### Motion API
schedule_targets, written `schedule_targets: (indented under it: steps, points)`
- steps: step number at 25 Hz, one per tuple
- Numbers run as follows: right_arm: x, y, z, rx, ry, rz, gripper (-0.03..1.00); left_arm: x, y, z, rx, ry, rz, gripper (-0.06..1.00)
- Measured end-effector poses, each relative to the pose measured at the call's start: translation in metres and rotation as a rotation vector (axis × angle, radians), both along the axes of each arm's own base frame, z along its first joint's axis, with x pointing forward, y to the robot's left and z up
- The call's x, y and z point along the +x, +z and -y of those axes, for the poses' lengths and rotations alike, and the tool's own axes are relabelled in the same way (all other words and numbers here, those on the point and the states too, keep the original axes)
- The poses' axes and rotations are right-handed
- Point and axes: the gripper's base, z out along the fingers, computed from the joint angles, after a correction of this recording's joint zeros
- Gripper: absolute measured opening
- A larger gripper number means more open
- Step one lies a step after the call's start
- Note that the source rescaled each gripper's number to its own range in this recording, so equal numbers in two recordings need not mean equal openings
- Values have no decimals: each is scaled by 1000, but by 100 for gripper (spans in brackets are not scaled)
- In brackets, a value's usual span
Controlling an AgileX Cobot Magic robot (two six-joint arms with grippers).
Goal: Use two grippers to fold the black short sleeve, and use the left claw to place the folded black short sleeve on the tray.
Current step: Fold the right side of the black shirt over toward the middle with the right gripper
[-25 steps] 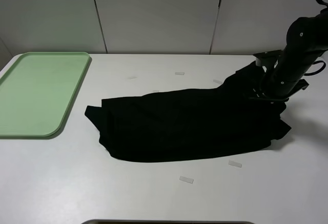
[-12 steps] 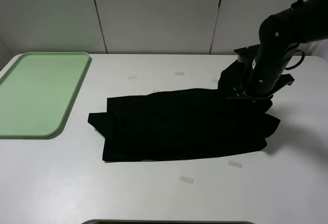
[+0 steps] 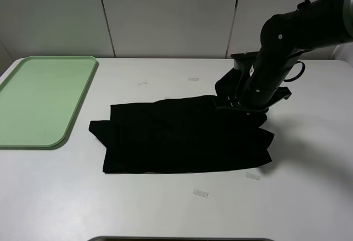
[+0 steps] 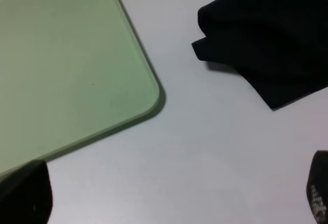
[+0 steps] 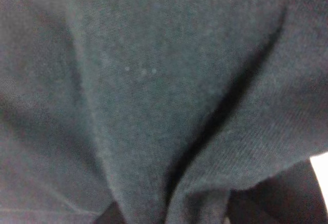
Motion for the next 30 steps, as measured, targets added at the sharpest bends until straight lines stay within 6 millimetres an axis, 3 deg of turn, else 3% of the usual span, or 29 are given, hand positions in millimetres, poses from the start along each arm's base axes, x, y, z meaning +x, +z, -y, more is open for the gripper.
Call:
schedule_targets:
  steps: [2, 6, 9, 14, 19, 22, 27, 30]
  points:
    - [0, 0, -2, 18, 17, 3, 33, 0, 0, 0, 0, 0, 0, 100]
    - [2, 2, -11, 118, 18, 28, 84, 0, 0, 0, 0, 0, 0, 100]
    - [5, 4, -16, 177, 36, 61, 96, 0, 0, 0, 0, 0, 0, 100]
    - [4, 6, -23, 253, 33, 53, 99, 0, 0, 0, 0, 0, 0, 100]
    - [-8, 10, -42, 400, 49, -41, 74, 0, 0, 0, 0, 0, 0, 100]
    - [-11, 12, -50, 443, 105, -34, 66, 0, 0, 0, 0, 0, 0, 100]
    - [-7, 16, -46, 372, 223, 46, 64, 0, 0, 0, 0, 0, 0, 100]
    - [-2, 37, -45, 352, 249, 99, 64, 0, 0, 0, 0, 0, 0, 100]
